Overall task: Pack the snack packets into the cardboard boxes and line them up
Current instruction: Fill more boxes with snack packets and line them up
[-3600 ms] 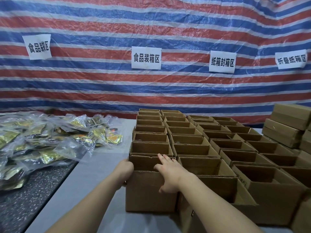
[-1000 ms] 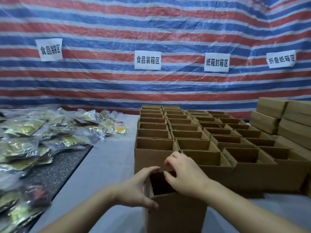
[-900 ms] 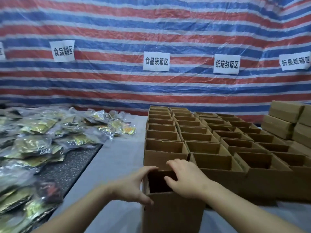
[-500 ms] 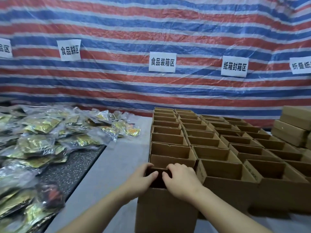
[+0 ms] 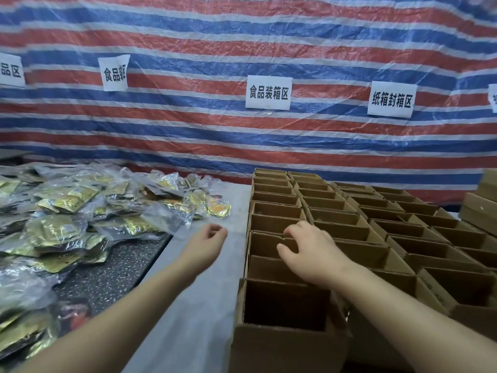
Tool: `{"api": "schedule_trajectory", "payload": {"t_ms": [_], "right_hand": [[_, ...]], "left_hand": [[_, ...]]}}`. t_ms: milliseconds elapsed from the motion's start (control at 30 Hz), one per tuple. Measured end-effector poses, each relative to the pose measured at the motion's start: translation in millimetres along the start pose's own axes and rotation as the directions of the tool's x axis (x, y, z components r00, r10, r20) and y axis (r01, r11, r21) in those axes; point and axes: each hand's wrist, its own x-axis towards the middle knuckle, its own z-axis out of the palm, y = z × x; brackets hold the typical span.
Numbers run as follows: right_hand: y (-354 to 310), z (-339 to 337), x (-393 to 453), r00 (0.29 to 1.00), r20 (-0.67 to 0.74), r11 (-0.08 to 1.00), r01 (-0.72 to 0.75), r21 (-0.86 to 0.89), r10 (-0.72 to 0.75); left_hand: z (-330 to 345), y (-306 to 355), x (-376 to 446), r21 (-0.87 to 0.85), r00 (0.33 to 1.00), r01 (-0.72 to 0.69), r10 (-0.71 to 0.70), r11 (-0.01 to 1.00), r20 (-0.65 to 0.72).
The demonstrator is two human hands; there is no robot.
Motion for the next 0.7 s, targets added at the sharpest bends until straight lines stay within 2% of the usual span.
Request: {"api": "schedule_trajectory", "payload": {"t_ms": [100,200,267,367,433,500,567,700], "right_hand": [[-0.6,-7.5,38.3,0.999,-0.016,0.999,0.035,-0.003,-0.035],[-2.9,-4.6,81.5,0.994,0.009,0.994,0.110,-0.008,-0.110],[-3.8,0.1,111.3,0.988,0.030,0.989,0.150,-0.012,-0.150],[-4.1,10.0,153.7,0.980,0.045,0.979,0.198,-0.052,-0.196],[-3.1,16.8,179.0,0.978,0.041,0.976,0.208,-0.057,-0.206],[0.5,23.9,197.8,0.980,0.044,0.980,0.196,-0.035,-0.195],[4.5,33.3,214.2,0.978,0.063,0.979,0.201,-0.023,-0.199],[11.3,50.4,233.1,0.978,0.097,0.983,0.184,0.008,-0.184]], "left_hand": [[-12.6,-13.5,56.7,0.235,0.999,-0.030,0.038,0.972,-0.031],[-16.3,-38.9,125.7,0.554,0.997,-0.078,0.081,0.829,0.020],[-12.9,-59.1,174.0,0.719,0.991,-0.130,0.104,0.683,0.081],[1.0,-87.2,238.9,0.915,0.981,-0.190,0.095,0.355,0.166],[14.1,-104.7,274.9,0.965,0.972,-0.228,0.081,0.131,0.219],[27.9,-121.3,305.8,0.966,0.962,-0.260,0.084,-0.004,0.260],[37.1,-138.4,333.3,0.960,0.958,-0.271,0.081,-0.073,0.277],[47.0,-158.8,364.4,0.970,0.971,-0.238,-0.005,-0.044,0.238]]}}
